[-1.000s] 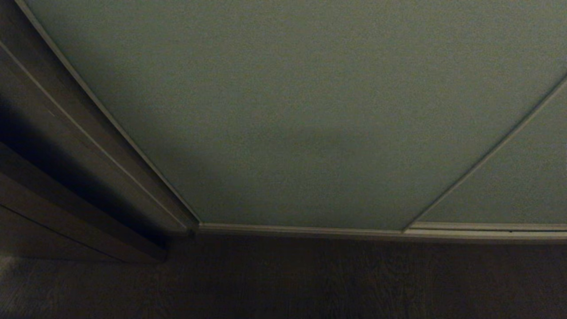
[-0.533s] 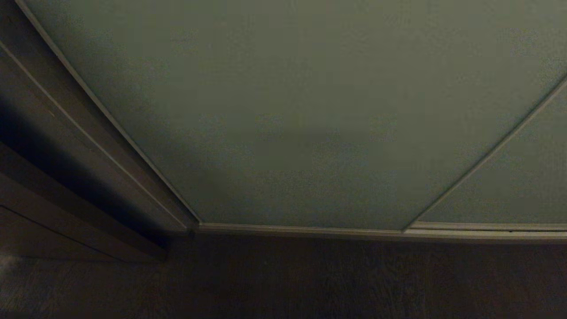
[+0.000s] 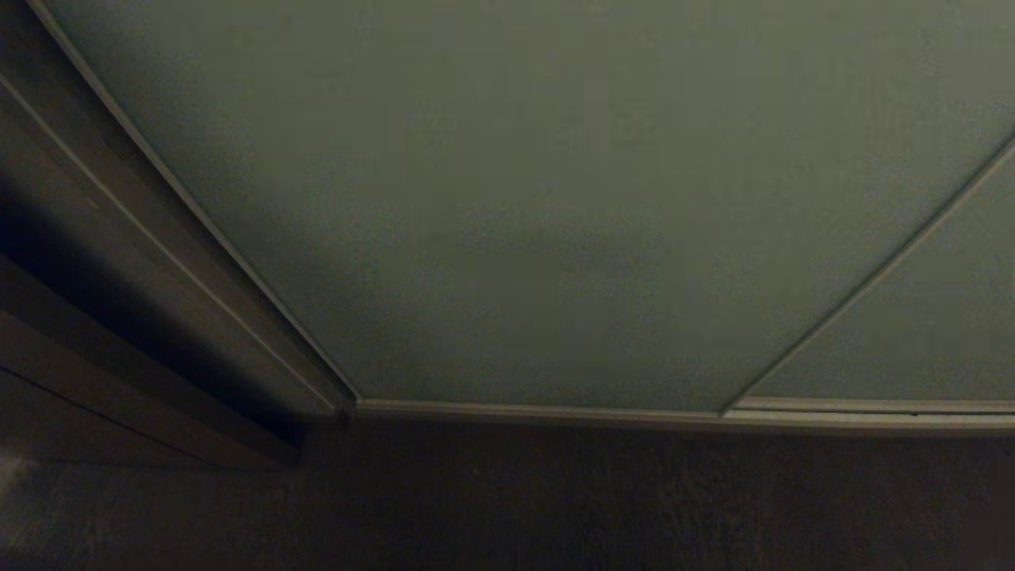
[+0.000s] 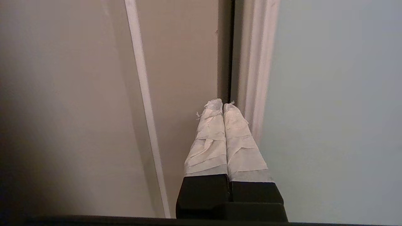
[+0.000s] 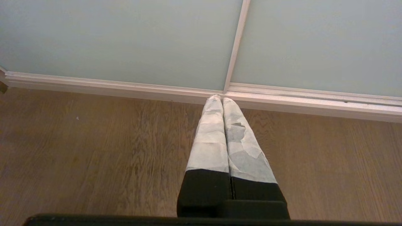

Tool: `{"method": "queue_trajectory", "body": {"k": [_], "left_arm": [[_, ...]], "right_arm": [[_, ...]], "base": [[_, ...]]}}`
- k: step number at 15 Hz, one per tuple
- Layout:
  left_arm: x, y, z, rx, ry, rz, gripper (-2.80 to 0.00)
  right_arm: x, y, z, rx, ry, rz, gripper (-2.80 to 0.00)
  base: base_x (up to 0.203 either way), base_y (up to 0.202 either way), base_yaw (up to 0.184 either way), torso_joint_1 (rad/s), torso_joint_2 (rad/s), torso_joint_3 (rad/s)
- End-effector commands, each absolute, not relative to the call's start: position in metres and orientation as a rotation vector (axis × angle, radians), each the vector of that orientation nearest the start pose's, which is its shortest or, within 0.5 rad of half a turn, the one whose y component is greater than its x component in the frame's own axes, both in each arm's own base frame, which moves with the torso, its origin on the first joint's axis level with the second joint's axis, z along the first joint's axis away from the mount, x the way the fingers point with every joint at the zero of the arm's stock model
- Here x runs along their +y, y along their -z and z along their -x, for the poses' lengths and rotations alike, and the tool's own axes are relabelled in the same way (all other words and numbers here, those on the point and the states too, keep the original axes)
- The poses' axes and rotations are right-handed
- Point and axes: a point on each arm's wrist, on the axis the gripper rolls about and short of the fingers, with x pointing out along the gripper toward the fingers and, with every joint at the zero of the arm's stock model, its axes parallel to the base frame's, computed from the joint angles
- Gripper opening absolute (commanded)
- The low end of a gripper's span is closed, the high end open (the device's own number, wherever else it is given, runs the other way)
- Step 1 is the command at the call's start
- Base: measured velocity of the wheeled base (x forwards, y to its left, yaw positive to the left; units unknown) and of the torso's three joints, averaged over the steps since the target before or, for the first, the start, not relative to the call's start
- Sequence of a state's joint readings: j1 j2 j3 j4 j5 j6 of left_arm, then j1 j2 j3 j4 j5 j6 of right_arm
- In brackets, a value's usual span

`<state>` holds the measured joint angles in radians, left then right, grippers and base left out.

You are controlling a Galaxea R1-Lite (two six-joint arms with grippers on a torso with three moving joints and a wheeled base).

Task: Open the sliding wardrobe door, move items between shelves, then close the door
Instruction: Open the door

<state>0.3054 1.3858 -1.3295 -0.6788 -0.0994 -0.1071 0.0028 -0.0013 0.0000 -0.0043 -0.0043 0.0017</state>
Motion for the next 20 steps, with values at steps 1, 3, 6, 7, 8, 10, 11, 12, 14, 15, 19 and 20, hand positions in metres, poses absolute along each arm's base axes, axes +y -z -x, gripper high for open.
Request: {"method": "queue_trajectory", "body": {"k": [1,3,6,7,8,10,11,12,14,15,19,20], "left_arm": [[0.062,-0.419,-0.205,-0.612,-0.159,-0.021,-2.8],[0.063,-0.419,-0.21,-0.609,-0.141,-0.018,-2.8],[0.062,-0.42,-0.216,-0.608,-0.128,-0.014,-2.8],[0.062,-0.421,-0.218,-0.611,-0.125,-0.014,-2.8],[0.062,-0.422,-0.221,-0.612,-0.119,-0.012,-2.8],[0.062,-0.424,-0.224,-0.618,-0.118,-0.013,-2.8],[0.062,-0.423,-0.225,-0.609,-0.116,-0.01,-2.8],[0.061,-0.422,-0.226,-0.595,-0.112,-0.006,-2.8],[0.058,-0.422,-0.226,-0.582,-0.102,0.0,-2.8],[0.056,-0.423,-0.225,-0.587,-0.095,0.002,-2.8],[0.049,-0.421,-0.227,-0.551,-0.067,0.017,-2.8],[0.047,-0.42,-0.228,-0.533,-0.058,0.023,-2.8]], "right_arm": [[0.0,-0.076,0.023,-0.008,0.002,-0.002,-2.8],[0.0,-0.076,0.023,-0.008,0.002,-0.002,-2.8],[0.0,-0.076,0.023,-0.008,0.002,-0.002,-2.8],[0.0,-0.076,0.023,-0.007,0.002,-0.002,-2.8],[0.0,-0.076,0.023,-0.006,0.002,-0.002,-2.8],[0.0,-0.076,0.023,-0.007,0.002,-0.002,-2.8],[0.0,-0.076,0.023,-0.007,0.002,-0.002,-2.8],[0.0,-0.076,0.023,-0.008,0.002,-0.002,-2.8],[0.0,-0.076,0.023,-0.008,0.002,-0.002,-2.8],[0.0,-0.076,0.023,-0.008,0.002,-0.002,-2.8],[0.0,-0.076,0.023,-0.006,0.002,-0.002,-2.8],[0.0,-0.076,0.023,-0.008,0.002,-0.002,-2.8]], "base": [[0.0,0.0,0.0,0.0,0.0,0.0],[0.0,0.0,0.0,0.0,0.0,0.0],[0.0,0.0,0.0,0.0,0.0,0.0],[0.0,0.0,0.0,0.0,0.0,0.0],[0.0,0.0,0.0,0.0,0.0,0.0],[0.0,0.0,0.0,0.0,0.0,0.0],[0.0,0.0,0.0,0.0,0.0,0.0],[0.0,0.0,0.0,0.0,0.0,0.0],[0.0,0.0,0.0,0.0,0.0,0.0],[0.0,0.0,0.0,0.0,0.0,0.0],[0.0,0.0,0.0,0.0,0.0,0.0],[0.0,0.0,0.0,0.0,0.0,0.0]]}}
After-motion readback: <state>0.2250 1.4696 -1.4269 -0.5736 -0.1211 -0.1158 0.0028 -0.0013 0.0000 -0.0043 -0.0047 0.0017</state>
